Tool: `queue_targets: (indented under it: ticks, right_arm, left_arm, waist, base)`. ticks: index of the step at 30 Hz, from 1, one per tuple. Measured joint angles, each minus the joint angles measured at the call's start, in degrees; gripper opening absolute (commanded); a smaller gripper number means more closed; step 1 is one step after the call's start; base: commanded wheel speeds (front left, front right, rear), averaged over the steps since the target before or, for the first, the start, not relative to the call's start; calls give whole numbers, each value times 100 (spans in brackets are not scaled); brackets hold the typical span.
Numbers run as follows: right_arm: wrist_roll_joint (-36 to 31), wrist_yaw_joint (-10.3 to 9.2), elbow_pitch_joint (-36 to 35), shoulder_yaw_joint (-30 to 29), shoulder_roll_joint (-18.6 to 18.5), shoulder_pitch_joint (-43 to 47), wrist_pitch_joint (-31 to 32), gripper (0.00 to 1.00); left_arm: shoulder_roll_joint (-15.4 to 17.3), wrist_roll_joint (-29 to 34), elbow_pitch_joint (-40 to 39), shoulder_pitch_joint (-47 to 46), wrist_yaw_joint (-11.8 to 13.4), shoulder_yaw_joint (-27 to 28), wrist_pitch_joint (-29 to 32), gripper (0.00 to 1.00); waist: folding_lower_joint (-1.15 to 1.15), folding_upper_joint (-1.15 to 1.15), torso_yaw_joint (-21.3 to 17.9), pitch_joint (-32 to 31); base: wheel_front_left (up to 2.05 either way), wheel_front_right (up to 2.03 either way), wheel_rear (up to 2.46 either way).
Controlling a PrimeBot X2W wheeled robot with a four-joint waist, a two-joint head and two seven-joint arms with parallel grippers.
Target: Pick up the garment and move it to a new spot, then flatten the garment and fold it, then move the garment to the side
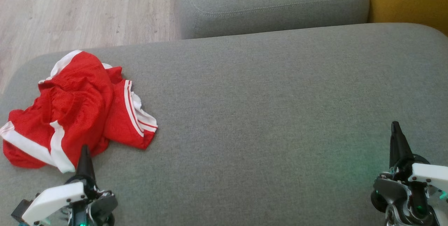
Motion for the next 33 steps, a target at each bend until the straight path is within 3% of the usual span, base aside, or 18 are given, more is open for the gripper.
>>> queue_targets:
  ticks: [14, 15, 20, 33]
  right_arm:
    - [0, 0, 0, 0, 0, 0, 0, 0]
    - [0, 0, 56, 5, 2, 15, -1, 100]
    - [0, 0, 525, 18, 40, 355, -2, 100]
    - [-350, 0, 533, 220, 42, 382, -170, 100]
  left_arm:
    - [0, 0, 0, 0, 0, 0, 0, 0]
    - [-1, 0, 59, 14, 7, -9, -3, 100]
    - [-32, 0, 498, 340, 8, -56, -9, 100]
    - [-43, 370, 441, 446, 9, -66, -180, 100]
  waist:
    - [0, 0, 0, 0]
    - [0, 0, 0, 0]
    - [0, 0, -1, 2]
    - [0, 0, 2, 15]
  base:
    - [0, 0, 0]
    - [0, 0, 0]
    - [0, 0, 0]
    - [0, 0, 0]
